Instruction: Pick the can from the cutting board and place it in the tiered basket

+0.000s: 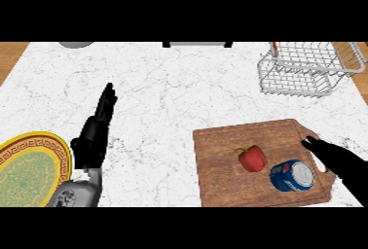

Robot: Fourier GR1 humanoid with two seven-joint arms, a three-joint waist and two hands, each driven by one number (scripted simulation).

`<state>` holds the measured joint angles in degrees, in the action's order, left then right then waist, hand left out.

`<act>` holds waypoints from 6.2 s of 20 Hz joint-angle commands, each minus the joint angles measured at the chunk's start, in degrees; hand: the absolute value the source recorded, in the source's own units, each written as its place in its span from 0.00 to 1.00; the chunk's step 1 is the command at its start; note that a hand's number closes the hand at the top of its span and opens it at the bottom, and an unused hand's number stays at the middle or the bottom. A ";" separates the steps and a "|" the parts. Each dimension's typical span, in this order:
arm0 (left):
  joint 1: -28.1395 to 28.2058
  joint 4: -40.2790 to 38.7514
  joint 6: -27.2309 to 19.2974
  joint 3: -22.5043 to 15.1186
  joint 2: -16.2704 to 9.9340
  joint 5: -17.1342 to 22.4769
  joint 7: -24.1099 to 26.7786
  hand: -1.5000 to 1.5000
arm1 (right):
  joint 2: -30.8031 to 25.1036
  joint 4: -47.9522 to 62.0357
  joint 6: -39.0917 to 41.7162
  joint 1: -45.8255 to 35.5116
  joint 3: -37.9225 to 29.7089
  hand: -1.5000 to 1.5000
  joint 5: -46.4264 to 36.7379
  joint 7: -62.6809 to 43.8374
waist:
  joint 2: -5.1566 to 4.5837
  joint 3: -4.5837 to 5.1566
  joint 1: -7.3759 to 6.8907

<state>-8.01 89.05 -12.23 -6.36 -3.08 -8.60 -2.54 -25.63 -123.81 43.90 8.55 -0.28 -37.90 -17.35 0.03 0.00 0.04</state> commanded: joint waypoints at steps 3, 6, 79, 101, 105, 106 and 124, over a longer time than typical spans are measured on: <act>-1.15 -3.61 0.65 1.22 1.24 0.39 2.69 0.50 | 5.57 2.12 1.46 -3.91 5.72 0.00 -4.77 -4.42 | -0.04 0.01 -0.04; 1.51 1.52 -0.54 -0.96 1.88 -2.19 -1.03 0.50 | 1.55 7.04 -0.61 -2.66 -0.59 0.00 -4.66 4.82 | 0.00 -0.01 -0.02; -1.64 -2.35 4.11 2.94 1.27 -0.14 1.20 0.50 | 25.51 20.27 6.25 -66.86 -15.06 1.00 -33.56 -33.59 | -0.04 0.02 -0.61; -2.37 -2.94 1.64 2.71 2.81 -1.79 1.98 0.50 | 3.20 61.00 -18.87 -69.86 -15.47 1.00 -35.91 -15.07 | -0.18 0.02 -0.43; -1.45 0.60 2.62 1.16 2.60 -1.96 -1.88 0.50 | 5.97 63.95 -27.44 -70.33 -26.61 0.00 -30.37 -20.37 | -0.27 -0.08 -0.96; -1.60 2.22 2.42 0.86 2.87 -2.04 -3.73 0.50 | 5.81 64.21 -26.76 -69.57 -25.89 0.00 -29.86 -19.44 | -0.09 -0.05 -0.70; 1.54 1.16 1.72 2.58 2.14 -1.51 -1.22 0.50 | -0.79 52.77 -37.61 -62.67 -42.54 0.00 -13.97 -20.59 | 0.68 -0.01 1.88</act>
<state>-6.97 90.50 -9.41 -3.68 -1.68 -9.54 -3.20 -25.30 -63.77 4.71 -58.51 -39.21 -55.38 -35.65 0.26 0.00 0.61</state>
